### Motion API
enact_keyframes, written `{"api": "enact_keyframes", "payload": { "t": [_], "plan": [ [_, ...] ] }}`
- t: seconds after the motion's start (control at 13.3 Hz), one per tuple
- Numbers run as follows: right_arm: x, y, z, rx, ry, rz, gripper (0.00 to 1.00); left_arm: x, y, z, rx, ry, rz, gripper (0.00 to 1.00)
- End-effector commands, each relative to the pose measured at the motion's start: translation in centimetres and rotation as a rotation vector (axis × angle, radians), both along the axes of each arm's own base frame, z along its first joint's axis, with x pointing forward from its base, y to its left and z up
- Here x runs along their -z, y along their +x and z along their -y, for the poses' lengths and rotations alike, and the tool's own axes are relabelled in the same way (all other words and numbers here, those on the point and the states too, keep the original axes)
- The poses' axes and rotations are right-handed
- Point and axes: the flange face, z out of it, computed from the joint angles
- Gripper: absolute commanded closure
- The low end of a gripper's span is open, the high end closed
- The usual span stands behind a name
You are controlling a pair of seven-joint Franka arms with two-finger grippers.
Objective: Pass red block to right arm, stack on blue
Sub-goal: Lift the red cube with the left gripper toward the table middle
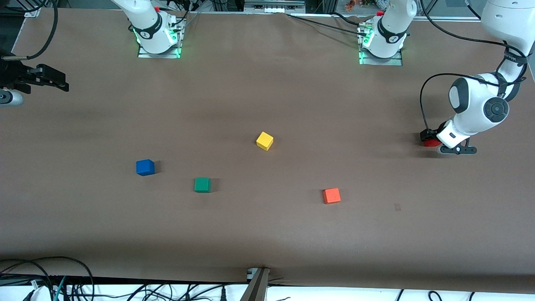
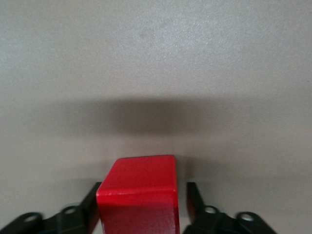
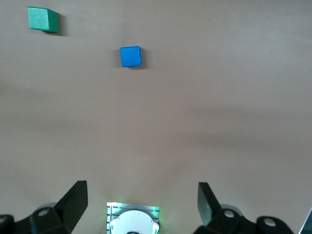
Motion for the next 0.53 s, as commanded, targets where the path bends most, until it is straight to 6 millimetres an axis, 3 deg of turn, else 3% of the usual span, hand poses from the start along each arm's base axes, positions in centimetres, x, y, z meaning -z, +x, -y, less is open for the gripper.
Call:
{"api": "enact_keyframes", "payload": {
  "t": [0.0, 0.15, 0.3, 0.45],
  "plan": [
    [-0.7, 0.3, 0.0, 0.009, 0.021, 0.016, 0.00, -0.4, -0.3, -0.2, 0.063, 0.003, -0.005, 0.77],
    [-0.5, 0.4, -0.1, 0.006, 0.022, 0.013, 0.00, -1.2, -0.1, 0.0, 0.077, 0.000, -0.037, 0.92],
    [0.4, 0.9, -0.1, 0.001, 0.023, -0.002, 0.00, -3.7, 1.5, 1.7, 0.191, -0.028, -0.142, 0.97],
    [1.0, 1.2, -0.1, 0.001, 0.023, -0.013, 0.00, -7.1, 3.9, 1.4, 0.192, -0.069, -0.187, 0.97]
  ]
}}
